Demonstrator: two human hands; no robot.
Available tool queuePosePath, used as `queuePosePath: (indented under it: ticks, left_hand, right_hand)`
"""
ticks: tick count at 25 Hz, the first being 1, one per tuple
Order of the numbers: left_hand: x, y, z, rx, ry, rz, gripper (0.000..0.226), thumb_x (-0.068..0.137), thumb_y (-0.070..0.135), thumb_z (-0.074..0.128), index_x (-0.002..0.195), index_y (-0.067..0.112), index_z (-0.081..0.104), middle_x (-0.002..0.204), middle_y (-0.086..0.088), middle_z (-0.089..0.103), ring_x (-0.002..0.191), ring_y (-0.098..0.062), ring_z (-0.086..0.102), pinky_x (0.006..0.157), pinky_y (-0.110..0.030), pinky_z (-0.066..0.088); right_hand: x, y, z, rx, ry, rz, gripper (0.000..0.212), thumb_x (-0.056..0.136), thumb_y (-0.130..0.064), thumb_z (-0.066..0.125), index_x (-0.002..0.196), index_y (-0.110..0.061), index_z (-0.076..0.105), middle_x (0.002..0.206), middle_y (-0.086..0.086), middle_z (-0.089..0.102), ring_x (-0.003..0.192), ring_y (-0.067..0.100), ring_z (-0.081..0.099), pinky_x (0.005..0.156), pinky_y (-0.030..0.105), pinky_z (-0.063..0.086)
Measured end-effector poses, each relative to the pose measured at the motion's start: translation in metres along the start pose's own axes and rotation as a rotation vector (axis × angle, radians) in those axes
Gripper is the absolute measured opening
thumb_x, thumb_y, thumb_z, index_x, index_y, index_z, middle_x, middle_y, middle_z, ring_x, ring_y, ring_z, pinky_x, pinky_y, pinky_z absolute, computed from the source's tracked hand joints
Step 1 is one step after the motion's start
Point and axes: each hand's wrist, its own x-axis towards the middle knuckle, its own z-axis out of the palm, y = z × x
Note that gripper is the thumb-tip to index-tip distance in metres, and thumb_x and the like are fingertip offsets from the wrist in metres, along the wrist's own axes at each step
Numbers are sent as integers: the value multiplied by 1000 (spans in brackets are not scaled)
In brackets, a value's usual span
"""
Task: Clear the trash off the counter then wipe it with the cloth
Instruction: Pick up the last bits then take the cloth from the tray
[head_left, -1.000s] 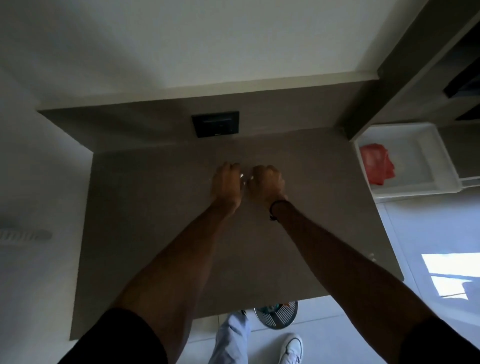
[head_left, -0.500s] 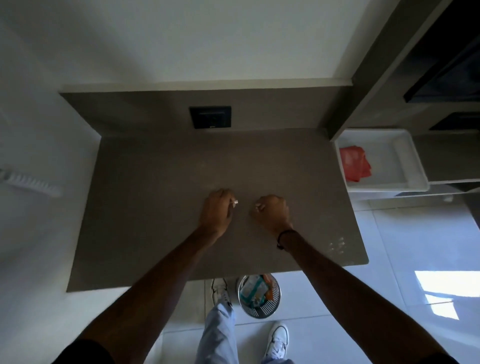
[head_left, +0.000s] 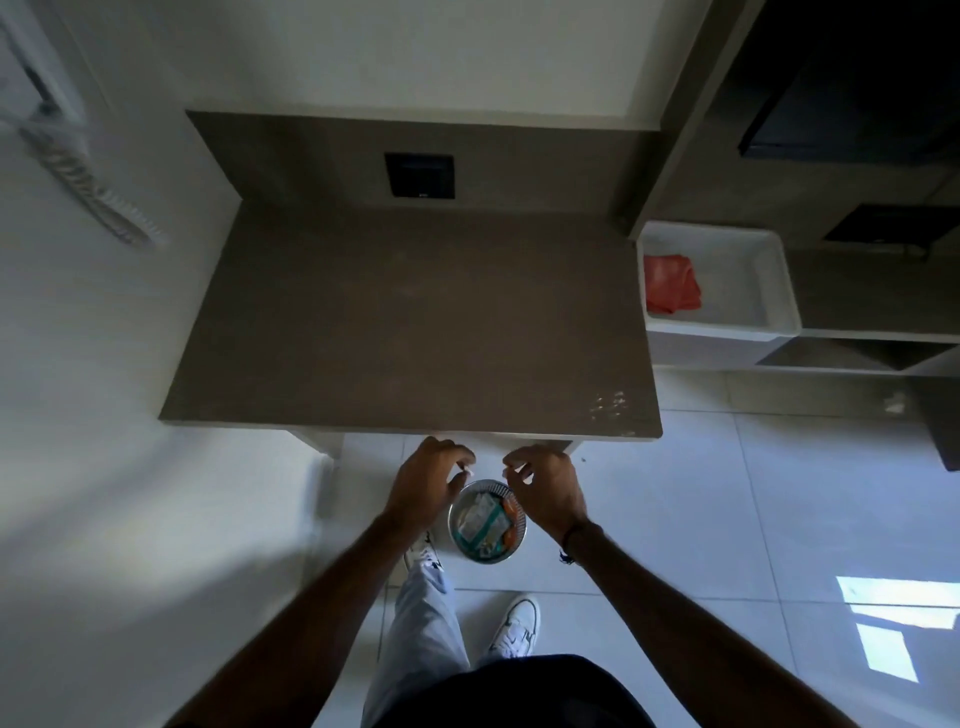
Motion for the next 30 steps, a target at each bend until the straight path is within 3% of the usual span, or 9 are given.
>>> queuePosePath:
  ticks: [3,6,11,15,18,22,25,30]
  left_hand:
    - [-6,6,10,48,-24,-28,31,95,21,70,126,17,73,129,2,74,121,-19,62,101,-35,54]
    - [3,10,6,45,35,-62,27,94,21,72,120,19,74,123,3,75,115,-19,65,95,-36,58]
    - [38,12,-17,4,73,3,16,93,22,71,107,15,76,110,-1,76,103,-20,68,89,-38,61]
    - [88,31,-31,-34,46,86,19,95,25,70,108,13,76,108,-4,75,101,-20,68,90,-38,60]
    - [140,64,-35,-35,38,147,23,97,30,67,113,16,74,113,-4,74,107,-21,67,93,-37,59]
    - [218,125,-29,11,-27,222,41,101,37,61,135,13,65,134,-8,70,126,-26,62,109,-40,53]
    - [278,167,-12,71,-63,227,48,102,39,58,142,12,59,142,-10,65,133,-30,58,115,-42,47]
    - [378,231,33,194,-82,254,37,102,30,56,134,12,61,135,-12,68,127,-34,58,110,-42,45]
  right_hand:
    - [-6,3,3,-58,-40,68,21,82,-27,69,101,-22,76,98,-6,78,77,7,71,72,19,56]
    - [-2,5,-2,-98,-18,82,18,83,-29,67,97,-24,76,96,-9,78,76,6,71,70,17,54]
    - [21,-3,-32,-84,152,69,15,75,-22,57,76,-23,72,71,-9,72,55,5,53,49,4,30]
    - [53,-1,-69,-53,290,68,15,75,-10,58,66,-18,68,61,-6,67,51,8,60,42,5,33]
    - [82,8,-110,15,398,221,12,75,-15,64,76,-23,73,70,-7,74,60,11,67,50,13,44]
    - [132,35,-170,125,446,375,16,76,-25,65,88,-25,75,80,-3,78,77,20,74,73,29,59]
    - [183,69,-211,149,408,451,34,78,-34,69,110,-21,72,95,0,80,94,21,74,88,31,58]
    - [266,142,-257,98,303,570,59,74,-30,67,128,-10,54,114,12,72,108,33,68,87,37,55]
